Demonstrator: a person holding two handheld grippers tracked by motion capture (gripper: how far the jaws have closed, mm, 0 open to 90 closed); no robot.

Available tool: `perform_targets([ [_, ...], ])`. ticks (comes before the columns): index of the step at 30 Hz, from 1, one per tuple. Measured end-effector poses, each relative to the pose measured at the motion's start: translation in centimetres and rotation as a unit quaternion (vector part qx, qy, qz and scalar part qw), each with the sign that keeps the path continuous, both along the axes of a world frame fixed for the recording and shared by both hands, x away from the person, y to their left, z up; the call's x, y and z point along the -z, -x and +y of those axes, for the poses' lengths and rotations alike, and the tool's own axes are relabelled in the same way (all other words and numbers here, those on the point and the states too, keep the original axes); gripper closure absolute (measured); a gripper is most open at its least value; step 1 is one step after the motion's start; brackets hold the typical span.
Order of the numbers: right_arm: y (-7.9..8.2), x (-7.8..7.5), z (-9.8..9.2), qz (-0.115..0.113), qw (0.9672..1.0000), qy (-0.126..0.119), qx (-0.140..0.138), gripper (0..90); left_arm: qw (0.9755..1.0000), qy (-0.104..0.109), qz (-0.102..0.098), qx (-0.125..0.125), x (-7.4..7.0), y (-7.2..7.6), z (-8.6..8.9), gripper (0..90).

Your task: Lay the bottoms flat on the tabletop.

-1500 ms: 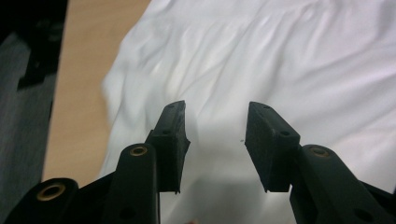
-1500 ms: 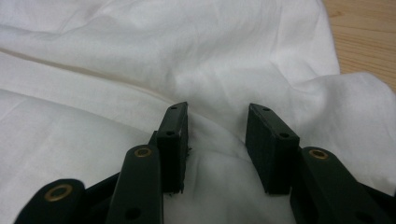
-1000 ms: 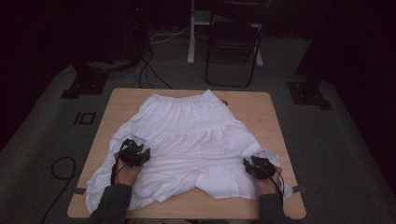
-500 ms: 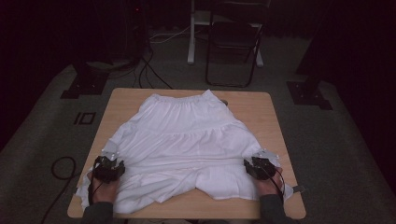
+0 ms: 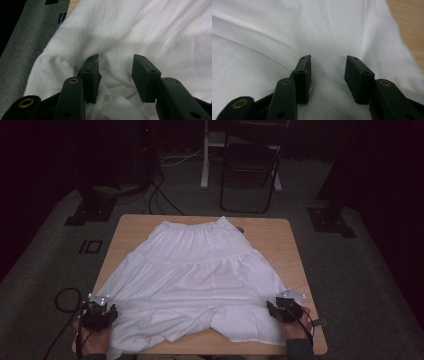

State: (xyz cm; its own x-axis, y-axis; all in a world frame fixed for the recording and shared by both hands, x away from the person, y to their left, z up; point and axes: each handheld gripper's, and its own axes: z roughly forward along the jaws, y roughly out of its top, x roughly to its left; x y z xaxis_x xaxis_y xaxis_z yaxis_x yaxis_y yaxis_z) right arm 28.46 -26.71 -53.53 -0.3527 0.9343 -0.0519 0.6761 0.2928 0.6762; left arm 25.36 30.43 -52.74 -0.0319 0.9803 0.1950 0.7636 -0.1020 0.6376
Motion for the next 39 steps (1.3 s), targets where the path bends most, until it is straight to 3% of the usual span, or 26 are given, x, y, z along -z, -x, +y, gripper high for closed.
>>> perform_targets([
  [4,1.1,-0.3,-0.6,-0.001,0.9999,0.006,0.011,55.2,0.9999,-0.008,0.003,0.006,0.0,-0.1,-0.3,57.1],
  [7,3.0,-0.2,-1.8,0.007,0.9996,0.02,0.018,54.2,0.9999,-0.007,0.005,0.008,0.1,0.0,-0.2,57.0],
  [11,4.6,-0.3,-2.9,0.013,0.9995,0.012,0.026,54.0,0.9999,-0.006,0.004,0.009,0.2,0.0,-0.2,56.8],
  [14,5.6,-0.5,-3.6,0.017,0.9989,0.025,0.037,54.1,0.9999,-0.003,0.004,0.01,0.2,0.1,0.0,56.6],
  [22,7.6,-0.8,-5.5,0.018,0.9964,0.025,0.079,52.8,0.9999,-0.001,0.004,0.01,0.2,0.2,0.1,56.1],
  [28,6.9,-2.3,-4.6,-0.026,0.9978,0.019,0.058,52.5,0.9998,-0.004,0.007,0.019,0.1,0.0,0.0,55.1],
  [29,6.1,-3.2,-3.9,-0.049,0.9978,0.02,0.041,51.9,0.9998,-0.003,0.007,0.019,0.1,0.0,0.0,54.9],
  [33,4.3,-4.1,-2.8,-0.072,0.9971,0.014,0.019,50.0,0.9997,-0.002,0.006,0.021,0.1,0.1,0.1,54.9],
  [35,3.5,-4.1,-2.4,-0.071,0.9972,0.014,0.014,49.5,0.9996,-0.005,0.006,0.026,0.1,0.3,0.2,55.0],
  [36,1.7,-3.5,-1.6,-0.069,0.9975,0.018,0.002,48.8,0.9996,-0.005,0.005,0.027,0.1,0.4,0.3,55.1],
  [37,0.9,-3.0,-1.3,-0.064,0.9978,0.018,-0.003,48.5,0.9996,-0.005,0.005,0.026,0.1,0.6,0.4,55.0],
  [38,-0.4,-2.0,-0.9,-0.048,0.9985,0.023,-0.006,48.3,0.9996,-0.005,0.004,0.026,0.1,0.8,0.6,55.1],
  [39,-0.4,-2.0,-0.9,-0.048,0.9985,0.023,-0.006,48.3,0.9997,-0.007,0.003,0.025,0.0,1.0,0.8,55.1],
])
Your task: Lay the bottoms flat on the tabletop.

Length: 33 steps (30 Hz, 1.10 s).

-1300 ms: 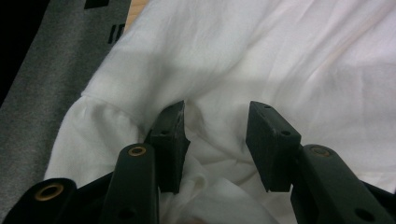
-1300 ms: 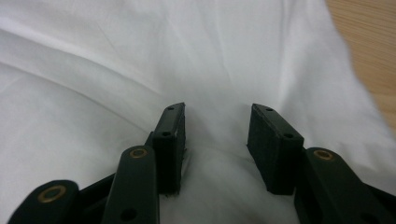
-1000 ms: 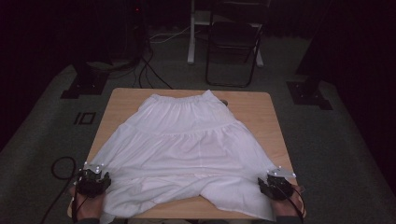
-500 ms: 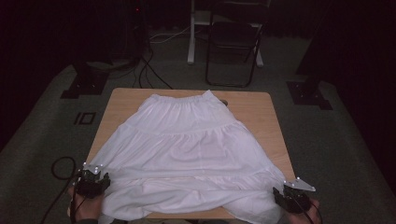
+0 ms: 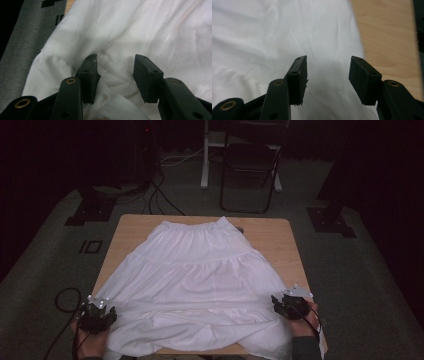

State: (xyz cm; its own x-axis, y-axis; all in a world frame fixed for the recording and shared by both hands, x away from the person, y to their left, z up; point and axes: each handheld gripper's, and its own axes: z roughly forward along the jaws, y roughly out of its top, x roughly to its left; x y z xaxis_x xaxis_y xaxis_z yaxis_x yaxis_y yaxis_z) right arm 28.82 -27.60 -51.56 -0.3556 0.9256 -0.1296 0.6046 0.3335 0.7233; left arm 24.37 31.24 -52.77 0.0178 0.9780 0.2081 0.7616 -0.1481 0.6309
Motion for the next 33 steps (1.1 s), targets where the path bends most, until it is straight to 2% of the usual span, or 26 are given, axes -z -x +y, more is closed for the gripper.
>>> perform_targets([
  [1,-0.8,1.0,0.1,0.014,0.9999,0.001,0.001,47.9,0.9999,-0.008,0.001,-0.008,-0.1,0.5,0.5,55.2],
  [2,-0.8,1.0,0.1,0.014,0.9999,0.001,0.001,47.9,0.9999,-0.008,0.001,-0.008,-0.1,0.5,0.5,55.3],
  [4,-1.1,2.1,-0.1,0.027,0.9996,0.003,0.003,47.2,0.9997,-0.012,0.002,-0.02,-0.1,1.0,1.3,55.3],
  [5,-1.1,2.3,-0.2,0.028,0.9996,0.0,0.005,46.9,0.9989,-0.011,0.002,-0.045,-0.1,1.6,2.2,55.1],
  [7,-1.0,2.3,-0.3,0.029,0.9996,-0.004,0.005,46.9,0.9989,-0.011,0.002,-0.045,-0.1,1.6,2.2,55.0],
  [8,-1.0,2.3,-0.3,0.029,0.9996,-0.004,0.005,46.6,0.9975,-0.006,-0.003,-0.07,-0.4,2.0,3.2,55.0],
  [9,-1.0,2.2,-0.6,0.033,0.9994,-0.005,0.007,46.4,0.9965,-0.002,-0.015,-0.082,-1.0,2.2,3.6,53.7],
  [10,-1.1,2.2,-0.5,0.033,0.9994,-0.004,0.007,46.3,0.9965,-0.002,-0.015,-0.082,-1.0,2.2,3.6,53.1],
  [11,-1.1,2.1,-0.4,0.033,0.9994,-0.001,0.009,46.3,0.9967,-0.001,-0.03,-0.076,-1.8,2.2,3.5,52.4],
  [12,-1.1,2.1,-0.3,0.031,0.9995,0.002,0.008,46.3,0.9967,-0.001,-0.03,-0.076,-1.8,2.2,3.5,51.7],
  [16,-1.2,1.6,0.1,0.024,0.9997,0.0,0.008,46.2,0.9969,-0.005,-0.057,-0.055,-3.7,1.5,2.2,50.9],
  [17,-1.3,1.5,0.2,0.02,0.9998,-0.001,0.008,46.2,0.9969,-0.006,-0.067,-0.041,-4.5,0.9,1.4,50.6],
  [18,-1.3,1.5,0.2,0.02,0.9998,-0.001,0.008,46.2,0.9969,-0.006,-0.067,-0.041,-4.5,0.9,1.4,50.3],
  [20,-1.6,1.2,0.4,0.015,0.9999,-0.003,0.006,45.8,0.9965,-0.007,-0.08,-0.022,-5.5,0.1,-0.1,50.0],
  [21,-1.6,1.2,0.4,0.015,0.9999,-0.003,0.006,45.8,0.9965,-0.007,-0.08,-0.022,-5.5,0.1,-0.1,49.9],
  [22,-1.8,1.0,0.7,0.013,0.9999,-0.004,0.006,45.6,0.9961,-0.007,-0.087,-0.007,-6.0,-0.4,-1.2,49.8],
  [24,-1.9,0.8,0.9,0.009,0.9999,-0.006,0.004,45.4,0.9956,-0.006,-0.093,0.001,-6.3,-0.7,-1.9,49.5],
  [25,-2.0,0.7,1.0,0.008,0.9999,-0.008,0.003,45.4,0.9947,0.003,-0.1,0.023,-6.5,-1.2,-2.9,49.3],
  [26,-2.0,0.7,1.0,0.008,0.9999,-0.008,0.003,45.4,0.9947,0.003,-0.1,0.023,-6.5,-1.2,-2.9,49.2],
  [28,-2.3,0.7,1.6,0.008,0.9999,-0.009,0.001,45.0,0.9947,0.009,-0.094,0.039,-6.2,-2.1,-3.9,49.1],
  [33,-2.7,0.6,2.3,0.007,0.9999,-0.011,-0.002,43.8,0.995,0.005,-0.078,0.062,-5.3,-3.6,-6.3,48.4],
])
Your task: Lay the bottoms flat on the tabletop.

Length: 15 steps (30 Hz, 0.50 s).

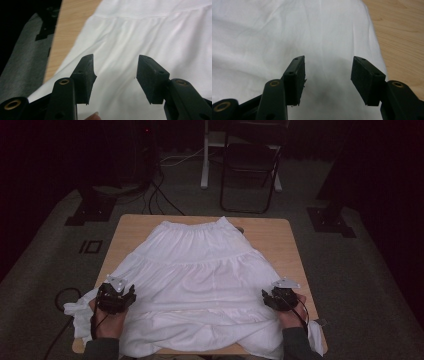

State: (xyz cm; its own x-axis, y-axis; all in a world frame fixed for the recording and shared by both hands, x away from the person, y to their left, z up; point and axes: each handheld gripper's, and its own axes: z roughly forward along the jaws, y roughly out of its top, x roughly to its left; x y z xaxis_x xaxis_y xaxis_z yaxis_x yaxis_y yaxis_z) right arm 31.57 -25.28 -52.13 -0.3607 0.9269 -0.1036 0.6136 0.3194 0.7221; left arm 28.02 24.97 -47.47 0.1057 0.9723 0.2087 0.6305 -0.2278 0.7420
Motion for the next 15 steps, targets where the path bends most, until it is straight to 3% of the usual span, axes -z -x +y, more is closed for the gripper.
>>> perform_targets([
  [4,-0.4,0.0,0.5,0.0,1.0,-0.001,-0.003,43.1,0.9996,-0.01,0.001,0.025,0.7,-0.4,-1.6,47.5],
  [5,-0.5,0.0,0.6,0.0,1.0,-0.002,-0.003,42.9,0.999,-0.022,0.011,0.036,1.4,-0.9,-2.1,47.4],
  [7,-0.7,0.1,0.7,0.002,1.0,-0.002,-0.003,42.7,0.9989,-0.025,0.019,0.036,1.9,-1.2,-2.0,47.5],
  [10,-1.4,1.0,0.9,0.018,0.9998,0.002,-0.002,42.2,0.9985,-0.016,0.049,0.019,3.2,-2.3,-0.9,47.6],
  [13,-1.7,1.7,0.9,0.032,0.9995,-0.003,-0.005,41.1,0.9959,-0.004,0.09,0.008,5.1,-3.3,0.8,47.5],
  [14,-1.8,1.7,0.8,0.034,0.9994,-0.011,-0.005,40.9,0.9959,-0.004,0.09,0.008,5.1,-3.3,0.8,47.5],
  [15,-1.8,1.7,0.8,0.034,0.9994,-0.011,-0.005,40.9,0.9961,0.009,0.087,0.01,5.4,-3.3,1.1,47.5],
])
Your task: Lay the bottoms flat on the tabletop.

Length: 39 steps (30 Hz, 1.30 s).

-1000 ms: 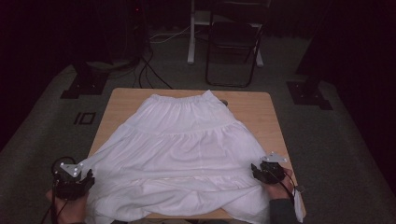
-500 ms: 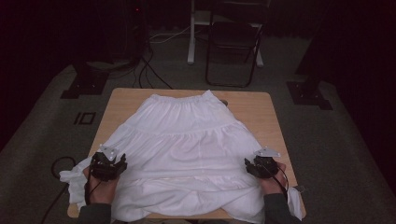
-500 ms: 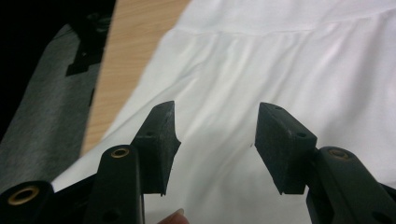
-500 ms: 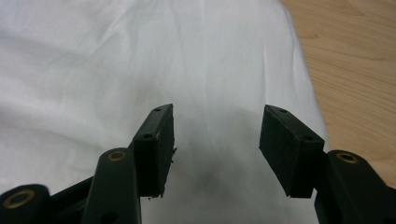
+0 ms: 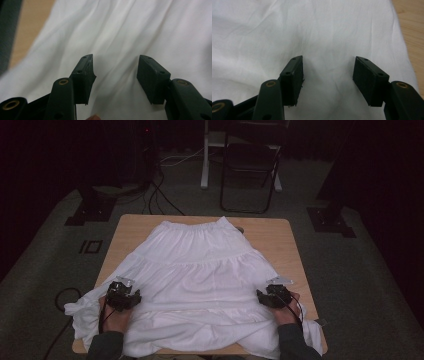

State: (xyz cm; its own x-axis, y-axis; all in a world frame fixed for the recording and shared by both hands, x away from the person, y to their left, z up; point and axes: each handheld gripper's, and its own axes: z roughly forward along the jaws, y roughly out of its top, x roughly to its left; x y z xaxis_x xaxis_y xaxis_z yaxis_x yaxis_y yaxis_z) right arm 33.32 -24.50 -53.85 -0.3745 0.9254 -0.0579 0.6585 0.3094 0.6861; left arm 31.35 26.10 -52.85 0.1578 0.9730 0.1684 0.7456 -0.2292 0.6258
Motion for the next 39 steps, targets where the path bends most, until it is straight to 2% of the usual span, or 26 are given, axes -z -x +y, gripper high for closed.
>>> perform_targets([
  [1,-0.1,0.1,-0.3,0.006,0.9999,-0.014,0.003,40.9,0.9998,0.018,-0.001,-0.003,0.1,0.1,0.3,46.7],
  [3,0.0,0.2,-0.6,0.006,0.9997,-0.023,0.002,41.5,0.9995,0.032,-0.004,-0.004,0.2,0.1,0.6,46.6],
  [4,0.1,0.2,-0.7,0.003,0.9997,-0.024,0.002,42.0,0.9989,0.044,-0.012,-0.002,0.4,0.3,0.8,46.7],
  [5,0.2,0.3,-0.7,0.001,0.9997,-0.026,0.004,42.9,0.9989,0.044,-0.012,-0.002,0.4,0.3,0.8,46.7],
  [6,0.3,0.3,-0.8,0.0,0.9996,-0.026,0.006,44.4,0.9972,0.072,-0.02,-0.006,0.7,0.6,1.2,46.7],
  [7,0.5,0.3,-0.9,0.0,0.9997,-0.025,0.008,46.1,0.9972,0.072,-0.02,-0.006,0.7,0.6,1.2,46.7],
  [8,0.7,0.2,-1.1,-0.001,0.9997,-0.025,0.01,47.4,0.9962,0.084,-0.024,-0.006,0.9,0.8,1.3,46.7],
  [12,1.9,0.4,-2.0,-0.007,0.9994,-0.029,0.017,49.6,0.9955,0.086,-0.04,0.008,1.2,2.1,0.6,47.6],
  [18,3.5,0.4,-3.1,-0.009,0.9993,-0.029,0.022,49.8,0.9954,0.085,-0.038,0.021,1.2,3.3,0.0,47.7],
  [22,4.7,0.4,-3.8,-0.007,0.9992,-0.029,0.026,49.8,0.9953,0.084,-0.037,0.029,1.2,4.5,-0.5,47.7],
  [23,5.6,0.4,-4.2,-0.006,0.9991,-0.03,0.029,49.8,0.9951,0.085,-0.04,0.032,1.3,5.3,-0.9,48.0],
  [24,5.6,0.4,-4.2,-0.006,0.9991,-0.03,0.029,49.8,0.9951,0.085,-0.04,0.032,1.3,5.3,-0.9,48.0],
  [27,7.0,0.4,-5.0,-0.006,0.999,-0.031,0.033,49.9,0.9953,0.084,-0.03,0.037,1.1,6.5,-1.4,48.0],
  [28,7.0,0.4,-5.0,-0.006,0.999,-0.031,0.033,49.9,0.9953,0.084,-0.03,0.037,1.1,6.5,-1.4,48.0],
  [29,8.4,0.4,-5.8,-0.006,0.9988,-0.031,0.037,49.8,0.9954,0.085,-0.025,0.039,1.0,7.1,-1.8,48.0],
  [30,8.8,0.4,-6.0,-0.005,0.9987,-0.031,0.039,49.8,0.9954,0.085,-0.025,0.039,1.0,7.1,-1.8,48.0],
  [33,10.4,0.4,-6.6,0.0,0.9985,-0.031,0.045,49.7,0.9959,0.081,-0.009,0.04,0.8,8.3,-2.3,47.9],
  [35,11.2,0.3,-6.9,0.005,0.9988,-0.028,0.04,49.1,0.9963,0.078,-0.003,0.035,0.7,8.7,-2.3,47.8],
  [37,11.6,0.2,-6.9,0.012,0.999,-0.026,0.033,47.0,0.9976,0.061,0.002,0.032,0.4,8.8,-2.5,47.6],
  [39,11.6,0.0,-6.7,0.016,0.9994,-0.019,0.023,44.6,0.9979,0.058,-0.003,0.03,0.1,8.7,-2.6,46.9],
])
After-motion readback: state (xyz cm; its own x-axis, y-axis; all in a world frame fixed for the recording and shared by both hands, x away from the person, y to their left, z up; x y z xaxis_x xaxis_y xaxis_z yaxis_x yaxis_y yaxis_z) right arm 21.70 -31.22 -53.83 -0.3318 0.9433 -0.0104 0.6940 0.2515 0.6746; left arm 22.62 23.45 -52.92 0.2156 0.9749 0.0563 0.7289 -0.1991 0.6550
